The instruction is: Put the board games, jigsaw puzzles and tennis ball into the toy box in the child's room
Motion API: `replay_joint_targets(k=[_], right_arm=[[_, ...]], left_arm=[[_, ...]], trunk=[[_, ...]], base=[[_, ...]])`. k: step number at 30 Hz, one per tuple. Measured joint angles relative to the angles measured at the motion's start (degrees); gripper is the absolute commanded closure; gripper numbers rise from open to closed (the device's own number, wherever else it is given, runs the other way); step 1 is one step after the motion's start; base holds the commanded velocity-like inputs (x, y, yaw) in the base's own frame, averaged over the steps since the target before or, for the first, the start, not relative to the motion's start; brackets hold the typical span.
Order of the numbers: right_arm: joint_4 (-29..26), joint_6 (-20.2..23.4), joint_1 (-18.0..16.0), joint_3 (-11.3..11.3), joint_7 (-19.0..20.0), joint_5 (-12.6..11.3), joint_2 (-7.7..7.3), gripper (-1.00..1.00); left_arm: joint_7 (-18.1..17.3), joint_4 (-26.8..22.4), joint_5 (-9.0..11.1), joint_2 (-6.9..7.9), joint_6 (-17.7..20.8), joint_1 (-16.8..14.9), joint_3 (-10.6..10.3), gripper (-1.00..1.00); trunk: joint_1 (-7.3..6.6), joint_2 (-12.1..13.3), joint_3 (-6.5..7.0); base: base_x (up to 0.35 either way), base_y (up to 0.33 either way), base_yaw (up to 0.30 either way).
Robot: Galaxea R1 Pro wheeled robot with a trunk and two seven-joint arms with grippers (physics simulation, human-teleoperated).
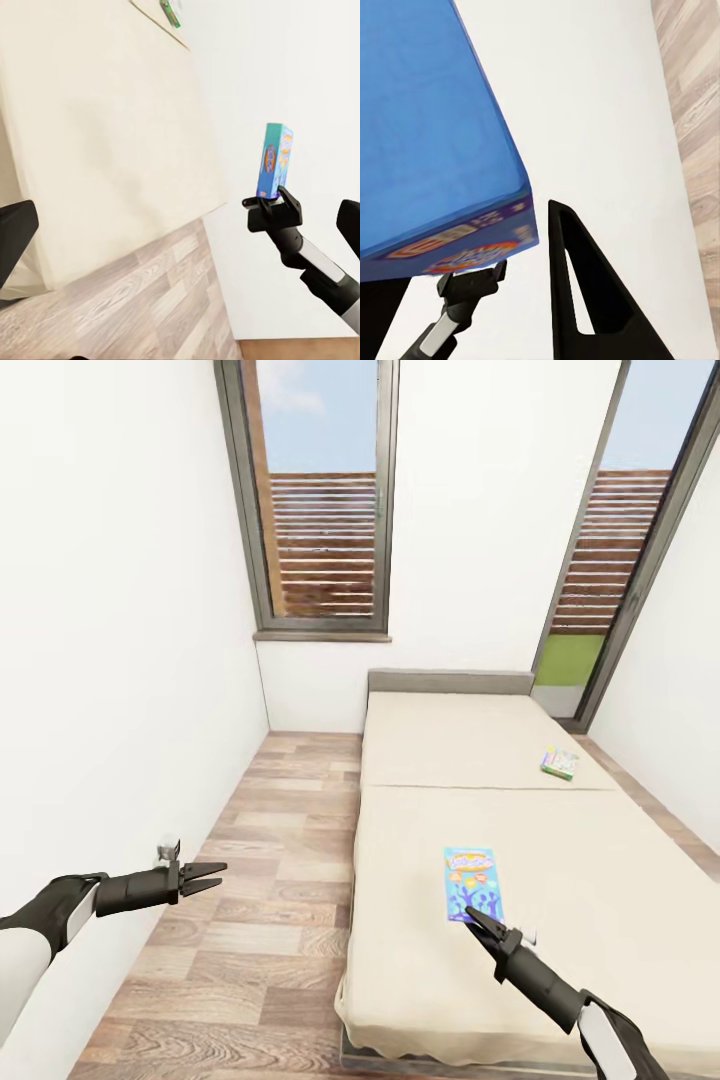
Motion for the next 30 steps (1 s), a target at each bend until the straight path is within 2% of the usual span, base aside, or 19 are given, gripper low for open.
replay_joint_targets(k=[5,7,10,13,18,30], right_arm=[[-0.31,0.27,-0.03,-0.05,-0.24,0.77,-0.25,1.00],[-0.34,0.21,-0.06,-0.06,-0.76,1.00,-0.97,1.00],[-0.36,0.03,-0.08,0.23,-2.02,1.15,-3.04,1.00],[-0.43,0.16,-0.13,0.14,-1.55,0.98,-3.83,1.00],[-1.18,0.04,-0.23,0.11,0.55,1.03,-4.10,1.00],[-3.81,0.12,-0.25,0.24,0.85,1.14,-4.11,1.00]], left_arm=[[-0.07,-0.01,0.00,0.00,0.01,0.00,-0.06,-1.00],[-0.08,-0.02,0.00,0.00,0.00,0.00,-0.06,-1.00],[-0.12,-0.02,0.00,0.00,0.04,0.00,-0.07,-1.00],[-0.15,-0.02,0.00,0.00,0.06,0.00,-0.07,-1.00],[-0.17,-0.02,0.00,0.00,0.07,0.00,-0.06,-1.00],[-0.36,-0.02,0.05,0.09,-0.01,0.00,-0.06,-1.00]], trunk=[[-1.10,2.01,0.90],[-1.54,2.81,1.26],[-2.20,4.01,1.80],[-2.86,5.22,2.34],[-3.96,7.22,3.24],[-6.59,12.04,5.39]], base=[[0.000,0.000,0.000],[0.000,0.000,0.000],[0.000,0.000,0.000],[0.000,0.000,0.000],[0.000,0.000,0.000],[0.000,0.000,0.000]])
